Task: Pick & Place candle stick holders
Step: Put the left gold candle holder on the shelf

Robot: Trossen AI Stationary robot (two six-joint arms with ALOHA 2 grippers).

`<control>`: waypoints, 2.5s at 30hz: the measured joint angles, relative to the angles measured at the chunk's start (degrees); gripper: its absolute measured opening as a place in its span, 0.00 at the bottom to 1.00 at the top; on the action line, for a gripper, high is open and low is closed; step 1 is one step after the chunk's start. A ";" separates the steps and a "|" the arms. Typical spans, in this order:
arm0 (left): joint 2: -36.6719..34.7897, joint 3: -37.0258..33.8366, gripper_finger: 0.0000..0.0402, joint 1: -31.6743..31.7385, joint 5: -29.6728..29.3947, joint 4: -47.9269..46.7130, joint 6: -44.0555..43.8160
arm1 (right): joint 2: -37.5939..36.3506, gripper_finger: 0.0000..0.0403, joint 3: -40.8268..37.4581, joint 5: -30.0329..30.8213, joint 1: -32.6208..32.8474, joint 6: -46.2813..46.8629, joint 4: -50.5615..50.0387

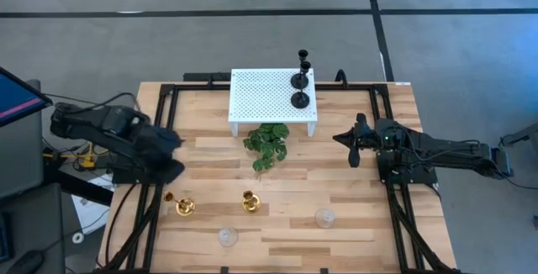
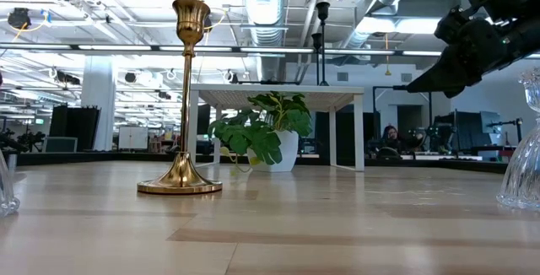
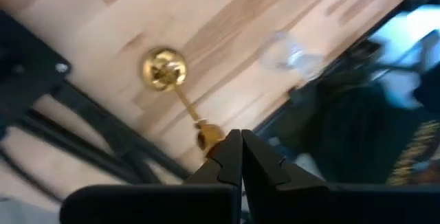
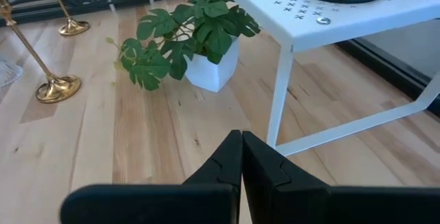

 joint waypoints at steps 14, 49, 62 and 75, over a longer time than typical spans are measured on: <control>2.34 0.90 0.01 0.02 2.06 -6.34 2.77 | 0.00 0.00 0.00 0.00 0.00 0.05 0.36; 2.34 -6.45 0.42 0.00 4.32 -3.37 3.11 | 0.00 0.00 -0.02 -0.20 0.96 8.14 -3.95; 3.04 -6.47 0.42 -2.76 6.71 3.14 9.38 | -0.01 0.00 -0.02 -0.20 0.96 8.16 -3.93; 3.09 -8.00 0.40 -6.77 6.36 2.20 8.95 | 0.00 0.00 -0.02 -0.20 0.96 8.48 -3.77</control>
